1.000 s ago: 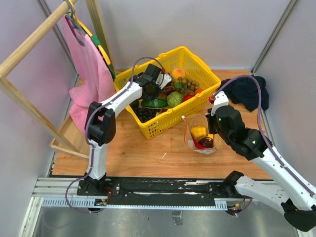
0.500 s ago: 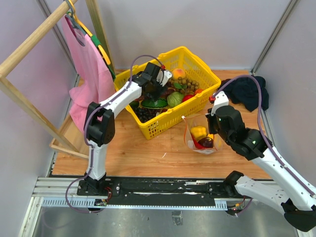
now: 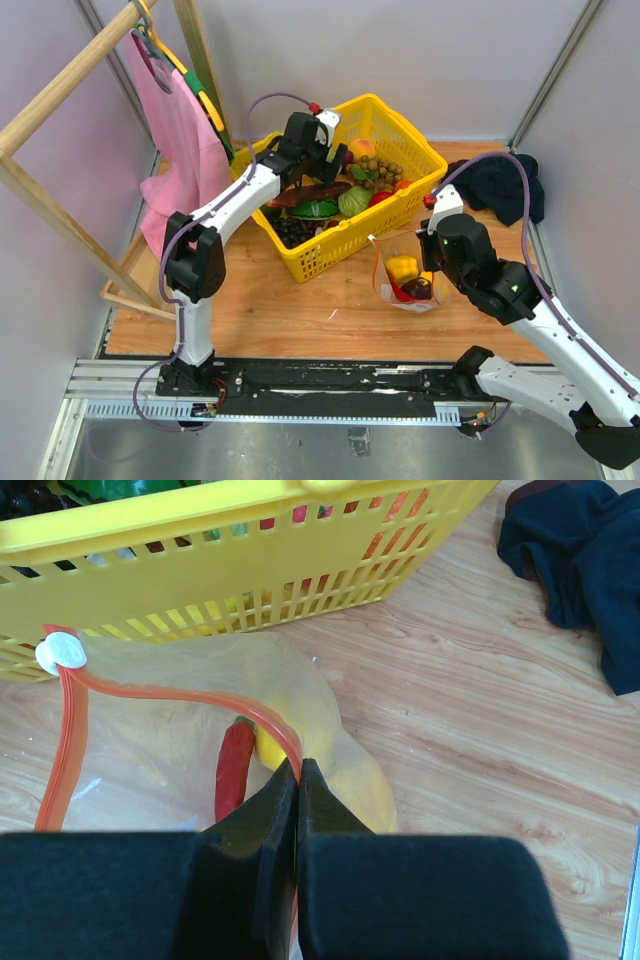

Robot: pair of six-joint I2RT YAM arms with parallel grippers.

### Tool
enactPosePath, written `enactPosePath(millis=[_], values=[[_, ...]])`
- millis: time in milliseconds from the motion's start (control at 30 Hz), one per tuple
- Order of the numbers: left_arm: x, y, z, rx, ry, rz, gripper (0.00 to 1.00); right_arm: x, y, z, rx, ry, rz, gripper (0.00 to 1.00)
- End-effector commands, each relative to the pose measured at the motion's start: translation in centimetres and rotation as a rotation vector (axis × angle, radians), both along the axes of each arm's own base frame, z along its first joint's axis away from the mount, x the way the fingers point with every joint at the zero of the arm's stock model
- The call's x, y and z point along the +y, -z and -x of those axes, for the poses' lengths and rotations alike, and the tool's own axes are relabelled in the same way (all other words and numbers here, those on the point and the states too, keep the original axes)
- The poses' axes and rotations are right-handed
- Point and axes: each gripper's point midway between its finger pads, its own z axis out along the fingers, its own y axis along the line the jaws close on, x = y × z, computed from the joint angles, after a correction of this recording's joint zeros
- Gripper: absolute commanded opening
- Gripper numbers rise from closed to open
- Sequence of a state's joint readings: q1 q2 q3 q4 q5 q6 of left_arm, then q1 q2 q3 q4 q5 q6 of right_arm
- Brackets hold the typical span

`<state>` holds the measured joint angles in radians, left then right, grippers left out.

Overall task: Place the food in the zip-top bag and seal the zipper
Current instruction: Pick up the fake vegetable from the bin.

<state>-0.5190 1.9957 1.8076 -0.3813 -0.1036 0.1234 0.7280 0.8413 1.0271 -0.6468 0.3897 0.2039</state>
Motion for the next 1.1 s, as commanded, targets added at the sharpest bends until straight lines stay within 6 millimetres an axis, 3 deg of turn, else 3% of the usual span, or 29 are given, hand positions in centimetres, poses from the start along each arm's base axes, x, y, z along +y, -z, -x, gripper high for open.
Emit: enactPosePath(millis=[0, 267, 467, 633, 700, 833, 1000, 1067], values=[[0.1, -2.6, -1.4, -0.075, -0.101, 0.118, 0.99, -0.5, -0.3, -0.4, -0.026, 0.023, -0.007, 0.01], [-1.6, -0.2, -2.9, -0.033, -0.089, 0.148, 0.99, -0.6, -0.2, -0.3, -0.027, 0.025, -0.007, 0.01], [-1.6, 2.5, -3.7, 0.009, -0.109, 0.131, 0.99, -0.5, -0.3, -0.3, -0.028, 0.022, -0.012, 0.01], [-1.4, 3.1, -4.0, 0.004, -0.103, 0.117, 0.96, -0.5, -0.3, -0.3, -0.027, 0.020, -0.015, 0.01], [-1.6, 3.0, -3.8, 0.000, -0.086, 0.122, 0.89, -0.5, -0.3, -0.3, -0.028, 0.021, -0.015, 0.01], [-1.6, 1.8, -3.3, -0.022, -0.072, 0.145, 0.57, -0.5, -0.6, -0.3, -0.032, 0.018, -0.020, 0.01], [-1.1, -1.5, -2.4, -0.080, -0.067, 0.182, 0.25, -0.5, -0.8, -0.2, -0.038, 0.021, -0.026, 0.01], [-0.9, -3.1, -1.9, -0.106, -0.062, 0.201, 0.18, -0.5, -0.9, -0.2, -0.039, 0.021, -0.028, 0.01]])
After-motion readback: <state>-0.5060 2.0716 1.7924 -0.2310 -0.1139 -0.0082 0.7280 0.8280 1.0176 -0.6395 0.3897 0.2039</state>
